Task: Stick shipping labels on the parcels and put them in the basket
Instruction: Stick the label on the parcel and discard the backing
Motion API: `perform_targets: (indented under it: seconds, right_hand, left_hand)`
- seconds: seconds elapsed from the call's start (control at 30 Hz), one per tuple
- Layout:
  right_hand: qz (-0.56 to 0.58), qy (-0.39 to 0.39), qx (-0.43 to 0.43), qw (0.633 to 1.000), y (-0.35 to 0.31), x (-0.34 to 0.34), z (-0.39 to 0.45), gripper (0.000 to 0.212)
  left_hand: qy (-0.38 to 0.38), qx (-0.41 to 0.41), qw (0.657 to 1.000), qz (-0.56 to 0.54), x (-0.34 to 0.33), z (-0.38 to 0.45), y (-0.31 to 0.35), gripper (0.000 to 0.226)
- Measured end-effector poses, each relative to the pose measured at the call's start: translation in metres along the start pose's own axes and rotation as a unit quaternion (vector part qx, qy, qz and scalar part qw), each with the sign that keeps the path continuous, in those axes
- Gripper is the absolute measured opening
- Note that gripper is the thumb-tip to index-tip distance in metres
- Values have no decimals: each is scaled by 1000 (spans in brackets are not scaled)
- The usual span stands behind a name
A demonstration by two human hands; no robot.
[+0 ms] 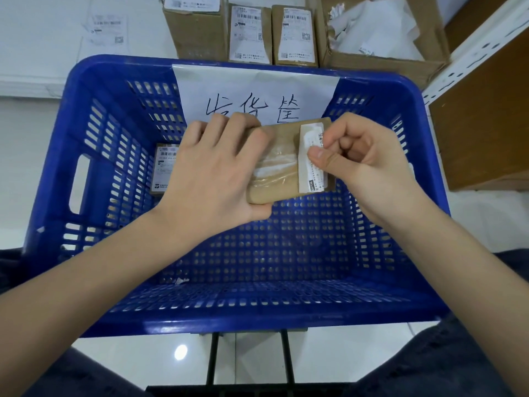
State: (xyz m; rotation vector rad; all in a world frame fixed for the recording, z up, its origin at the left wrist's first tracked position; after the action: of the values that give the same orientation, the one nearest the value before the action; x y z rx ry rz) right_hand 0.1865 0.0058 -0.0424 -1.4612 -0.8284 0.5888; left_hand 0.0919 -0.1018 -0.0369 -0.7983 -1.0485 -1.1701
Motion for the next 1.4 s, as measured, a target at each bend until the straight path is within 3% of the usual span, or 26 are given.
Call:
perform_targets:
  seconds: [0.2,0.43,0.67,0.87,1.07,1.13,1.3,1.4]
  right_hand:
    - [48,32,-13,998,-4,11,1,11]
    - [-129,100,-19,986,-2,28,4,18]
    - [-315,145,52,936,-9,20,-3,12]
    - [-395,126,111,903,-6,-2,-5,14]
    - [-454,84,145,875,-2,-17,-5,41]
    - [-449,70,142,879,0,-17,-5,43]
    - [-341,67,72,935,4,-7,-2,22]
    - [-300,73,12,951,13,-5,-3,21]
  left_hand:
    - [12,12,1000,-16,6,3,-8,71]
    - [1,2,1000,8,7,2,0,66]
    - [-7,-17,997,72,4,0,11,65]
    - [-31,-8,996,85,-6,-6,11,65]
    - [-45,-6,994,98,-11,-6,8,66]
    - [-47,-3,994,103,-11,-6,6,66]
    - [-37,-2,994,100,-9,-4,5,64]
    - [-23,-9,995,95,-5,-5,9,62]
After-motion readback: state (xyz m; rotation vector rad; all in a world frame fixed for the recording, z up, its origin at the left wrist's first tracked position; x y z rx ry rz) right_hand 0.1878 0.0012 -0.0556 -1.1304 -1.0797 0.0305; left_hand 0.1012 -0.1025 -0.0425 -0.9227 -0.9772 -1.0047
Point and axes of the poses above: each hand's wrist, its own z-axis towards the middle knuckle, its own x-axis out of the back of the hand, y = z × x, the point moved 9 cm from there along z, towards the middle knuckle, and after that the axes turned 3 degrees about z, right-handed, at the moved point
